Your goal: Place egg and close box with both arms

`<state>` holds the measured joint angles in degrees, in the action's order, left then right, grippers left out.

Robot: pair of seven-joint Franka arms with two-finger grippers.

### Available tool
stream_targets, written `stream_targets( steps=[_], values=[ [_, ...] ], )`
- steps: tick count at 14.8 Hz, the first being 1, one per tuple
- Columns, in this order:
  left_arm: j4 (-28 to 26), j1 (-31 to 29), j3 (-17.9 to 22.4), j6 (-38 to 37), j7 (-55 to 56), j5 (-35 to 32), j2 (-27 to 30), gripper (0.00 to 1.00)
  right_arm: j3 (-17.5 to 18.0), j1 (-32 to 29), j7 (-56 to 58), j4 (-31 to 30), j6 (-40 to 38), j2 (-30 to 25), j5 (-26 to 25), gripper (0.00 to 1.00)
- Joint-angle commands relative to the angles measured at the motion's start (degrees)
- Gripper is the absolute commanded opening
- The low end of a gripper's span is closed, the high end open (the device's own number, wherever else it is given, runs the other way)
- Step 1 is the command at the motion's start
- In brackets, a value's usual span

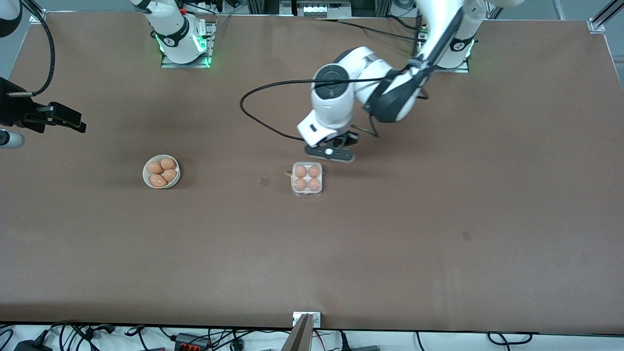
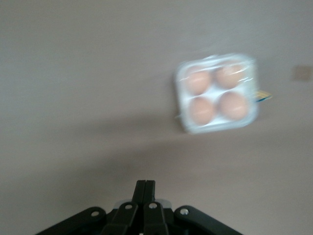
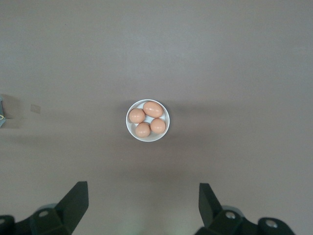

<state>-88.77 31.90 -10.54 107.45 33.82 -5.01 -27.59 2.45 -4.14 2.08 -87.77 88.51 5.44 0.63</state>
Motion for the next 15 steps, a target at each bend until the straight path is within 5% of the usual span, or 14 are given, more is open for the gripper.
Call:
stream_targets(
  steps=[1,3,4,6,7,8,15],
  values=[
    [-0.2,-3.2,-0.2,-6.9,-4.0,-3.3,3.9,0.02,0.2,0.3,-0.8,-0.2,0.3,-0.9,-0.7,1.00],
    [-0.1,-5.6,-0.2,-13.2,-6.3,-4.0,6.5,0.09,0.2,1.3,-8.2,-0.1,1.0,-0.9,-0.1,1.00],
    [0.8,-7.3,-0.2,-16.8,-8.0,-4.0,7.7,0.25,0.2,2.3,-13.7,-0.1,0.8,-0.9,-0.2,1.00],
    [4.0,-10.4,-0.2,-23.8,-11.7,-4.0,8.2,0.79,0.2,2.6,-13.8,0.0,0.4,-0.8,-0.5,1.00],
    [5.6,-11.9,-0.2,-24.9,-12.3,-4.0,8.7,0.93,0.2,2.6,-11.3,0.1,0.4,-0.9,-0.5,1.00],
    [6.5,-13.7,-0.2,-25.0,-12.7,-4.0,9.2,1.00,0.3,2.7,-11.1,0.1,0.5,-0.9,-0.7,1.00],
    [13.6,-28.1,-0.5,-26.0,-34.5,-3.2,10.3,1.00,-0.3,3.2,-11.6,-0.1,0.4,-1.2,-0.8,1.00]
  ],
)
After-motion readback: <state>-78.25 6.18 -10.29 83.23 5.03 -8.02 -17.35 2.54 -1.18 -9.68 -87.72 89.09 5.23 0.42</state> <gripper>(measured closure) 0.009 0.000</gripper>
